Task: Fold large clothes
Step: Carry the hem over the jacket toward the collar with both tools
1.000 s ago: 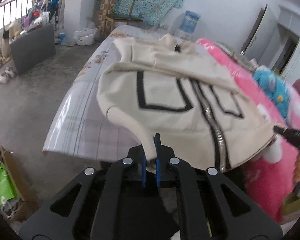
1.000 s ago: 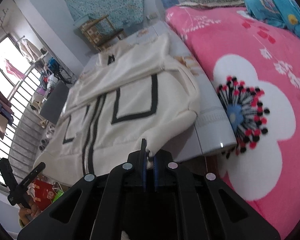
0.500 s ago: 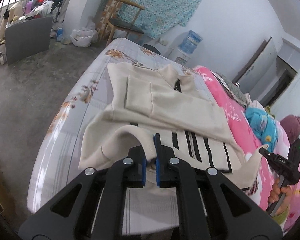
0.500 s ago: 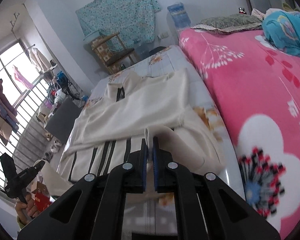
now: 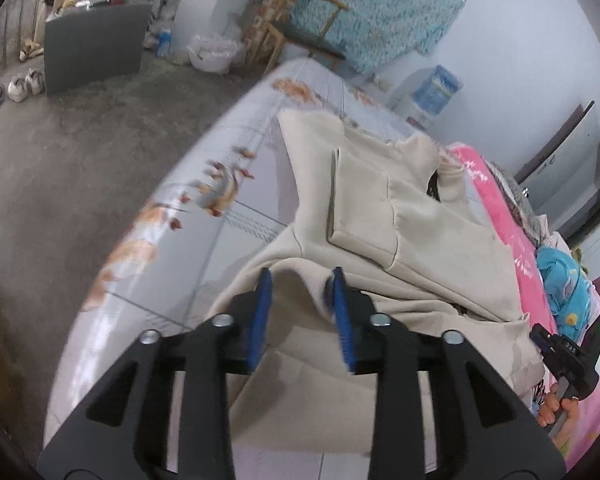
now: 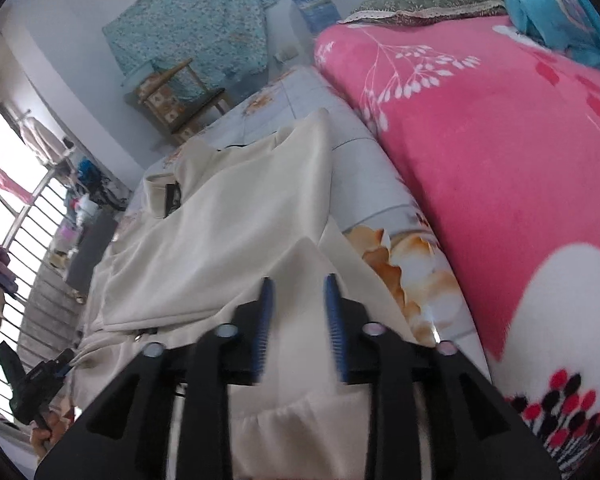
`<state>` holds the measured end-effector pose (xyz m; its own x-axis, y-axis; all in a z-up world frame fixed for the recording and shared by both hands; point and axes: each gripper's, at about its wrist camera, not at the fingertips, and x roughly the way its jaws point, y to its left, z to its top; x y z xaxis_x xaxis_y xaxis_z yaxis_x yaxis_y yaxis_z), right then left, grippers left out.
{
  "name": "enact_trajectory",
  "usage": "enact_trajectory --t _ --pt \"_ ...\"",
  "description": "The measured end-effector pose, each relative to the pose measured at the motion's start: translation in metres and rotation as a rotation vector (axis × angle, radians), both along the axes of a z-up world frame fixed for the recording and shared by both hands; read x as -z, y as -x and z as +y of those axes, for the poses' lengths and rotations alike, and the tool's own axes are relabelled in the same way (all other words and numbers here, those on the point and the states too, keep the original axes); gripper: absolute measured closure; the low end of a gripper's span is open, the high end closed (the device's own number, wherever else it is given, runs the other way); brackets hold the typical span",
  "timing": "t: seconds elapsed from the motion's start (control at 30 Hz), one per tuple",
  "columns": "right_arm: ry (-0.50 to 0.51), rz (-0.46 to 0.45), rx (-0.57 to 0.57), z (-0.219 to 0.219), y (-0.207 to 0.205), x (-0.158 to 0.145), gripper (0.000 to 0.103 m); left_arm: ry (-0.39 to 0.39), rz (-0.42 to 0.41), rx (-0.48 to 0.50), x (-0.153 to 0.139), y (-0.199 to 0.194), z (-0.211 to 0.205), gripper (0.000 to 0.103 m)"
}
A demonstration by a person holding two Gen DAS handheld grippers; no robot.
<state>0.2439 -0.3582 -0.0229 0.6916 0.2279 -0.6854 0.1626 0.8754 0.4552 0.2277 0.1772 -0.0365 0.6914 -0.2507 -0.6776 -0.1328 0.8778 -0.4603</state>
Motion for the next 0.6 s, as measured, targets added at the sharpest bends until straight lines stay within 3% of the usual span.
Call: enact_trajectory --t 0.07,0.13,0.17,0.3,0.4,0.5,0.6 --pt "0.027 -0.024 0.018 -0.003 0.016 -0.006 0.046 -0.015 -0.005 0.0 -0.004 0.011 0.005 0.063" --pt "0.112 -0.032 0.045 -0.004 0.033 -0.011 0.042 -0.037 0.018 0.003 -0.004 0.019 0.007 0.056" --pt "0.144 -0.026 0.051 -0.004 0.039 -0.011 0.042 -0.056 0.041 0.005 -0.002 0.022 0.008 0.05" --pt "0.202 0.045 0.039 -0.007 0.049 0.002 0.041 -0.125 0.119 0.022 0.013 0.032 0.005 0.048" --pt "0.238 0.065 0.025 -0.003 0.053 0.008 0.041 -0.207 0.111 0.025 0.015 0.036 -0.006 0.048" --pt "0.333 0.077 0.006 0.009 0.048 0.01 0.041 -0.299 0.099 0.031 0.016 0.035 -0.021 0.053" --pt "0.46 0.083 -0.002 0.025 0.043 0.013 0.048 -0.39 0.083 0.027 0.02 0.036 -0.033 0.059"
